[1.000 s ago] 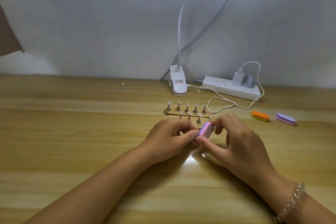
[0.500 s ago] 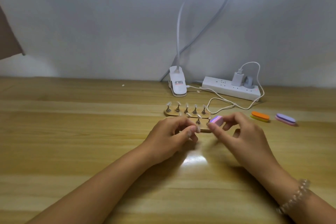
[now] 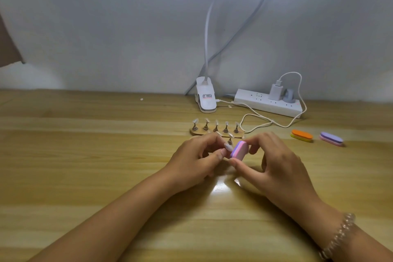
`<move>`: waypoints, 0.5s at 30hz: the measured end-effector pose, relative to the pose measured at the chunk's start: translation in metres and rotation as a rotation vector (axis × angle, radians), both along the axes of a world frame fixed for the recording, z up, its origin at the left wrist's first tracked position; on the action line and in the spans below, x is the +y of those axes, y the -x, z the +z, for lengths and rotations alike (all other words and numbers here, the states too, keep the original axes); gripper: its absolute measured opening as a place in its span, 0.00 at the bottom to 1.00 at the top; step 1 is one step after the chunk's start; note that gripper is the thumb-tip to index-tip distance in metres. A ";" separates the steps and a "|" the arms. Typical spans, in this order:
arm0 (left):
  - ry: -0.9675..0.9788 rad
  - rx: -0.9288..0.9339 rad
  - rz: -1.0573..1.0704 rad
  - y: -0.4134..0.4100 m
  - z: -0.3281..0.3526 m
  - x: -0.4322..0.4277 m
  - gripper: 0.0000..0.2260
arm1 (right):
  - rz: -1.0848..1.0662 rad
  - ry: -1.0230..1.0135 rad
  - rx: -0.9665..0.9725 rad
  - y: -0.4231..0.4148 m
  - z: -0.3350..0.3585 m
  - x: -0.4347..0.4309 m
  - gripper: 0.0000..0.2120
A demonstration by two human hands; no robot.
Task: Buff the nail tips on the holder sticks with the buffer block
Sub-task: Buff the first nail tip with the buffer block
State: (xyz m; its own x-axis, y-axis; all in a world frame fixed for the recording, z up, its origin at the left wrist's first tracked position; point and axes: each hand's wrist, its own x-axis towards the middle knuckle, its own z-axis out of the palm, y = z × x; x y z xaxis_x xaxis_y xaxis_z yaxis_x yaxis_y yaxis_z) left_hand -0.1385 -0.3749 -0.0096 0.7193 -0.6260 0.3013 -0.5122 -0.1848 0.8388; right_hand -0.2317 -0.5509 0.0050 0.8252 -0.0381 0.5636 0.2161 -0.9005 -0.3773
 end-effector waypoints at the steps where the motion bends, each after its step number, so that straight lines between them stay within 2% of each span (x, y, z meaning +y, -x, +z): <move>1: 0.011 0.012 -0.003 0.000 0.000 0.000 0.05 | 0.000 0.024 0.003 0.000 0.000 0.001 0.16; 4: 0.043 0.040 0.002 -0.001 -0.002 0.000 0.07 | 0.024 0.112 0.030 0.002 -0.002 0.005 0.18; 8: 0.079 0.077 -0.006 -0.001 -0.001 0.000 0.06 | -0.022 -0.047 0.010 -0.002 -0.001 -0.003 0.17; 12: 0.064 0.095 -0.006 -0.002 -0.001 0.000 0.03 | 0.052 0.030 0.021 -0.001 -0.004 0.001 0.18; 15: 0.068 0.102 -0.013 -0.002 -0.001 0.000 0.02 | 0.040 -0.087 -0.002 -0.004 -0.002 -0.004 0.19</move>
State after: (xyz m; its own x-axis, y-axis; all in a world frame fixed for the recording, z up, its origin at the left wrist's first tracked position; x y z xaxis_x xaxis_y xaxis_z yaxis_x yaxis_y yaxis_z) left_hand -0.1361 -0.3747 -0.0106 0.7401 -0.6162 0.2693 -0.4256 -0.1192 0.8970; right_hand -0.2277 -0.5546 0.0030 0.8262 -0.0538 0.5608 0.2520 -0.8550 -0.4533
